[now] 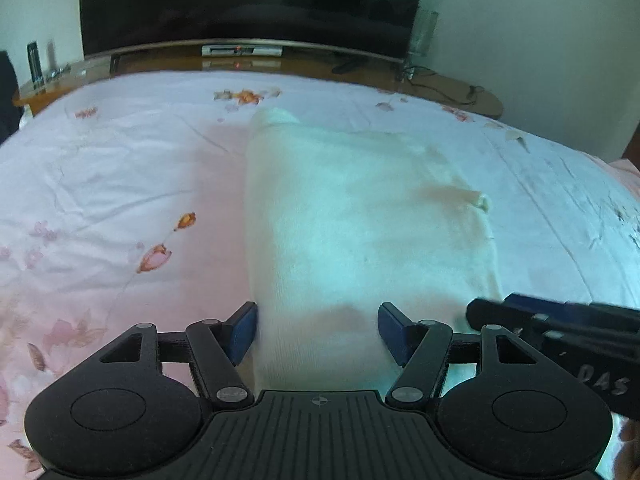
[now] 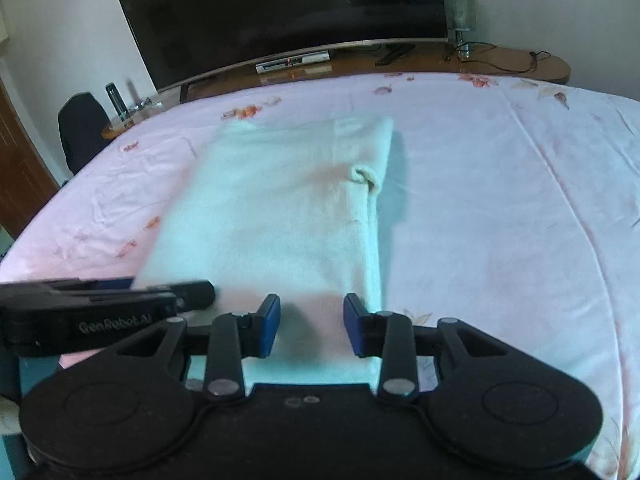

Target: Fold small clothes

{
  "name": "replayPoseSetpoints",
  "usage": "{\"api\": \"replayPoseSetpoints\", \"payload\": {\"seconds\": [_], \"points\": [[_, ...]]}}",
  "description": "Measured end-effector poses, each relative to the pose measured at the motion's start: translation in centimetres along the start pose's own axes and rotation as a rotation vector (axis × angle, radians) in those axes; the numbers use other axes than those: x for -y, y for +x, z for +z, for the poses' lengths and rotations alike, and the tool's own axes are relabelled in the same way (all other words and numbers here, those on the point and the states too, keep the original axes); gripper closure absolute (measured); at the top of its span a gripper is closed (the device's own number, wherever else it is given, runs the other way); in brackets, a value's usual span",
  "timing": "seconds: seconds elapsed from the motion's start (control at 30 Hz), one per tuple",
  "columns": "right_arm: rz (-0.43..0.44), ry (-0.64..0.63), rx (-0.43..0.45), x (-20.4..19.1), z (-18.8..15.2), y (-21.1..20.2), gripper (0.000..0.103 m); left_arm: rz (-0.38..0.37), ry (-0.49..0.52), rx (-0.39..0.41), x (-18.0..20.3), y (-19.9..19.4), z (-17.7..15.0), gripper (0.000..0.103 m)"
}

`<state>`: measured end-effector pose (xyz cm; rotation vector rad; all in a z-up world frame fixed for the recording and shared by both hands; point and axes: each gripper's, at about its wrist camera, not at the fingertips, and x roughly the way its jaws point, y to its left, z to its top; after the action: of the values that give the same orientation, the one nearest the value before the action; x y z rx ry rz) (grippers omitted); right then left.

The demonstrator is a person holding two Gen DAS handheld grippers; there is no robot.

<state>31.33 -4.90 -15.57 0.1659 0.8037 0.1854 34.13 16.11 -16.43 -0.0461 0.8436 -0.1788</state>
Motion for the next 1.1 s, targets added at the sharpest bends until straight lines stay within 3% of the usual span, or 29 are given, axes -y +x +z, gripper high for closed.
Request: {"api": "replayPoseSetpoints", "payload": {"seconds": [0.17, 0.33, 0.43, 0.5, 0.53, 0.6, 0.7, 0.87, 0.97, 1.1], "points": [[-0.014, 0.028, 0.061, -0.6, -0.8, -3.9, 0.053, -0.024, 0.031, 0.014, 0.8, -2.8, -0.1, 0.038], [-0.038, 0.052, 0.080, -0.3, -1.9, -7.1, 0.040, -0.050, 0.066, 0.026, 1.9, -5.5, -0.6, 0.038], [-0.042, 0.072, 0.072, 0.0, -2.5, -8.7, 0.039, -0.056, 0.067, 0.025, 2.3, -7.0, -1.0, 0.038], [-0.026, 0.087, 0.061, 0.2, -2.9, -9.6, 0.030, -0.051, 0.067, 0.028, 2.6, -8.3, -1.4, 0.034], [-0.018, 0.091, 0.058, 0.3, -3.1, -10.1, 0.026, -0.047, 0.064, 0.031, 2.7, -9.1, -1.6, 0.022], [-0.010, 0.093, 0.060, 0.3, -3.4, -11.2, 0.025, -0.020, 0.064, 0.067, 2.9, -11.0, -2.2, 0.008], [-0.002, 0.095, 0.060, 0.1, -3.7, -13.0, 0.015, 0.026, 0.082, 0.115, 3.3, -13.7, -2.9, 0.008], [0.012, 0.084, 0.066, 0.2, -4.3, -16.7, 0.001, 0.080, 0.040, 0.124, 3.7, -17.6, -3.9, 0.007], [0.028, 0.085, 0.062, 0.6, -4.9, -18.9, 0.001, 0.112, 0.031, 0.140, 4.6, -20.0, -4.9, 0.007], [-0.021, 0.081, 0.056, 1.0, -5.8, -22.5, 0.001, 0.122, 0.012, 0.137, 6.2, -23.4, -6.8, 0.007]]}}
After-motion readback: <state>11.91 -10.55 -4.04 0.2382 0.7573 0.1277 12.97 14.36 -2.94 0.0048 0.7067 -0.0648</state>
